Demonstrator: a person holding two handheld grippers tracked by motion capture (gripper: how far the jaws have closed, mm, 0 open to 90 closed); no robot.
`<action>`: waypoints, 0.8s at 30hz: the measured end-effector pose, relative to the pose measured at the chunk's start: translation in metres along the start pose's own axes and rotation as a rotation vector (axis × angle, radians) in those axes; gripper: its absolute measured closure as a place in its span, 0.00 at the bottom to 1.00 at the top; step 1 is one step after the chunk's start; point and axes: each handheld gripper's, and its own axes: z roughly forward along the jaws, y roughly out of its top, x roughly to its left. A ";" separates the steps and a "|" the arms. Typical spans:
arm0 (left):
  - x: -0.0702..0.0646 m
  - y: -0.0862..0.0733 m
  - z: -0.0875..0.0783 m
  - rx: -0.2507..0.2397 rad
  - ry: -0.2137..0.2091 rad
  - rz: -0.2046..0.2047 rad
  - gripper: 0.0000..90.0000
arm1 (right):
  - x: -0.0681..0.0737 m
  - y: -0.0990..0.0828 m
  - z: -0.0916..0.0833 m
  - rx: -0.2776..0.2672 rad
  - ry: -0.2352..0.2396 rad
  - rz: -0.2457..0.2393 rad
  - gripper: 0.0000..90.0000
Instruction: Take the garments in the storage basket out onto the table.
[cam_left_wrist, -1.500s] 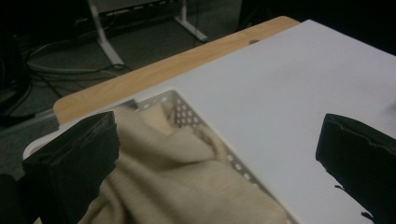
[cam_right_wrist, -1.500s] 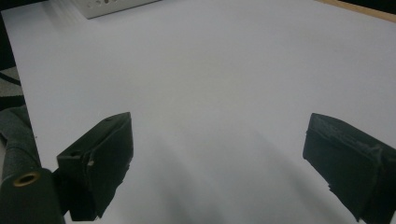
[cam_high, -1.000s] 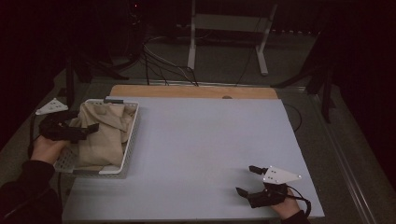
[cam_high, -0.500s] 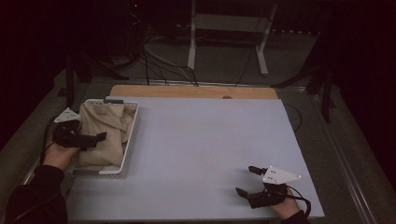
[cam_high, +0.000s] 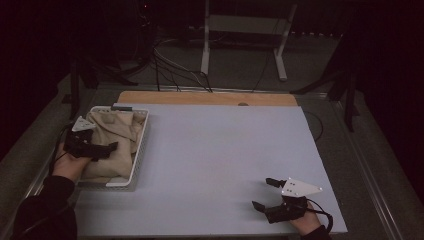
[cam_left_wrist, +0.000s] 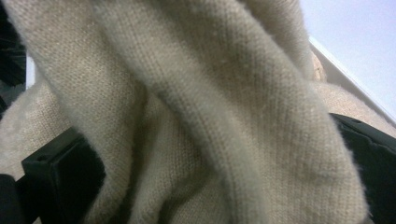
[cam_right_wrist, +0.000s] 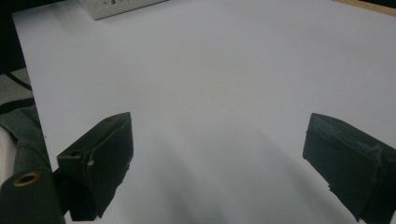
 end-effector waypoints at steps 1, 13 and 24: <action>-0.001 0.000 0.001 0.001 0.008 0.004 0.00 | 0.000 0.000 0.000 -0.001 0.001 0.000 0.10; -0.009 -0.005 0.011 0.052 0.022 0.037 0.11 | 0.000 0.000 0.000 -0.002 0.001 0.005 0.10; -0.010 -0.005 0.002 0.005 0.041 0.034 0.73 | -0.001 0.000 0.000 0.002 -0.001 0.008 0.10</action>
